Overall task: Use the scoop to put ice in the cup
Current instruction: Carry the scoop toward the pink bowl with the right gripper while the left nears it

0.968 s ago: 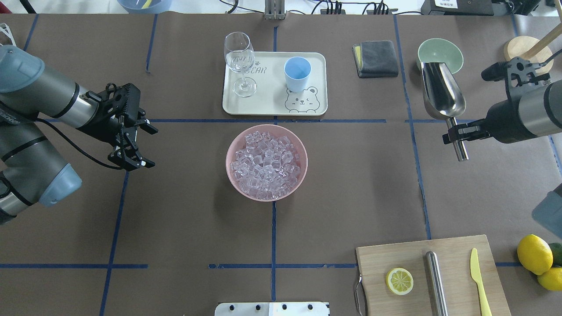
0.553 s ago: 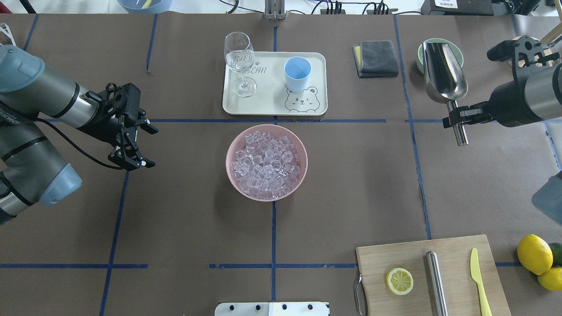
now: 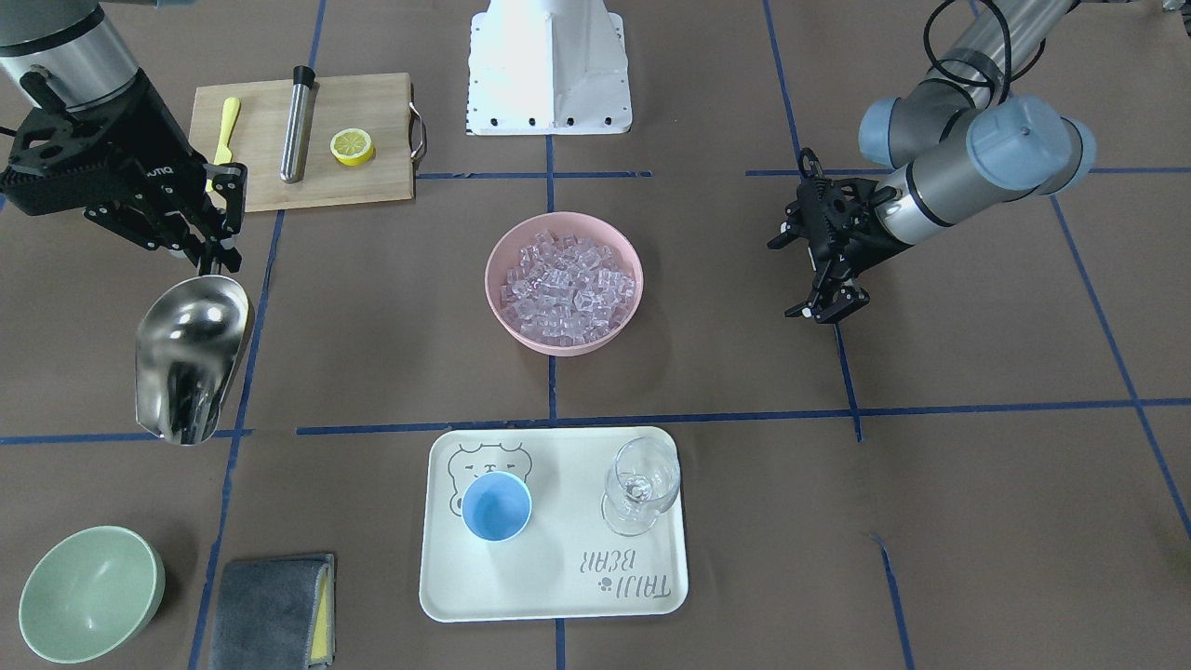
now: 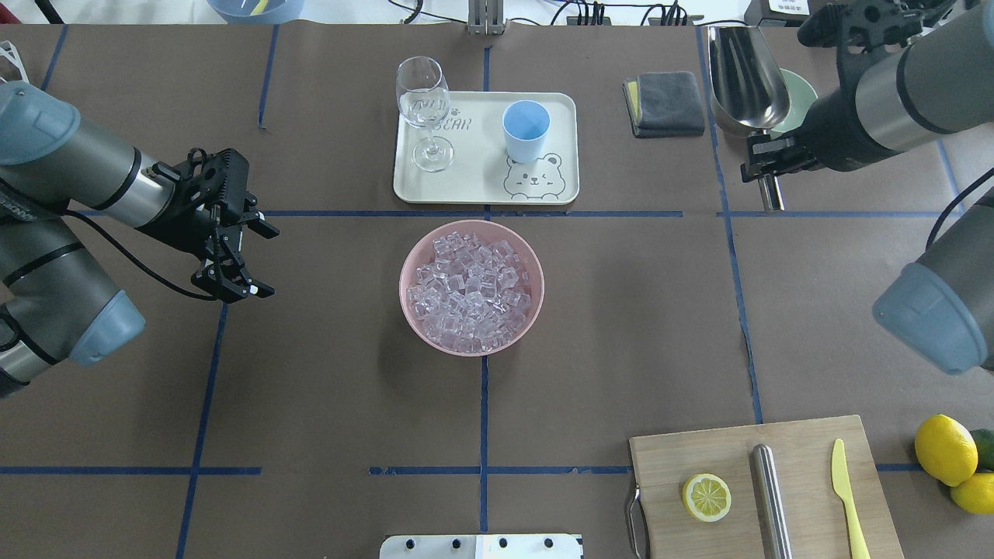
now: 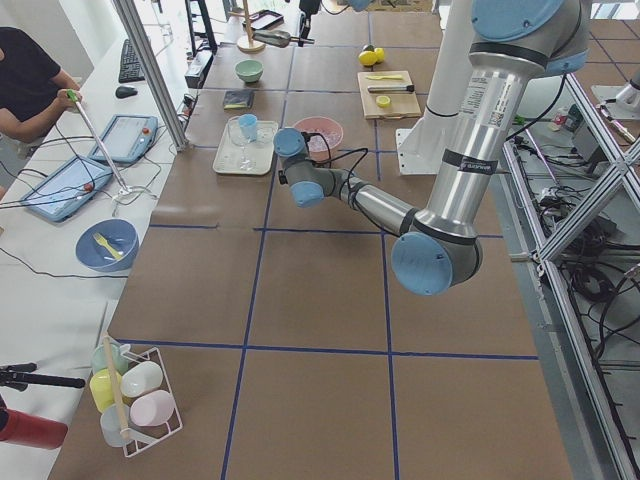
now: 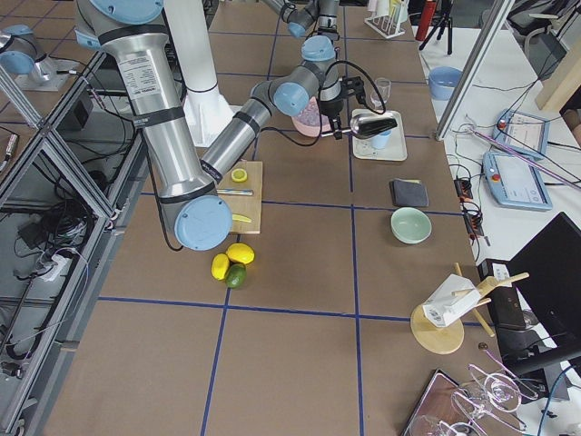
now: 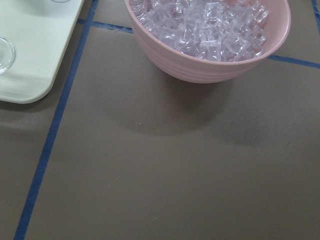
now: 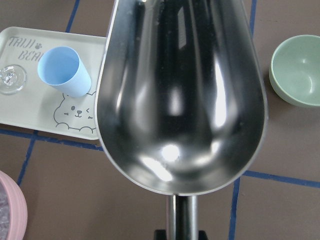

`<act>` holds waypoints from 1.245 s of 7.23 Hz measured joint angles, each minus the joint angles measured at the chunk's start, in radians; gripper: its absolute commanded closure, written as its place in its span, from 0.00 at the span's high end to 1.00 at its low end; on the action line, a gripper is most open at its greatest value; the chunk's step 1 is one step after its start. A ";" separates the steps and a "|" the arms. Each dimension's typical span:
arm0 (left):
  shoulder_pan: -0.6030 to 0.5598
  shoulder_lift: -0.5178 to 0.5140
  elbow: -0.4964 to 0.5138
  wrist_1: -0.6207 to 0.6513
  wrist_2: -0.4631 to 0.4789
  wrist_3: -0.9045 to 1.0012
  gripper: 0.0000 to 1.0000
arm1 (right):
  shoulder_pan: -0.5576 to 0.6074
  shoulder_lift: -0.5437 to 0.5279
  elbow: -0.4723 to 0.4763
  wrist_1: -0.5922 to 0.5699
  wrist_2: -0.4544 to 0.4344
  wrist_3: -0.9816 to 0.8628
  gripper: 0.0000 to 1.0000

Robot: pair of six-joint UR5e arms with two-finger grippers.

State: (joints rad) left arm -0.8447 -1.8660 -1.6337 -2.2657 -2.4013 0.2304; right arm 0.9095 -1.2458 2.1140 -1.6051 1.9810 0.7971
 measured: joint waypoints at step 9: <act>0.004 -0.033 0.005 0.000 0.009 -0.003 1.00 | -0.056 0.062 0.045 -0.327 -0.062 -0.989 0.00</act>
State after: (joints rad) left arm -0.8411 -1.8985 -1.6290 -2.2657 -2.3918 0.2272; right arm 0.8537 -1.1837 2.1590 -1.9318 1.9190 -0.1915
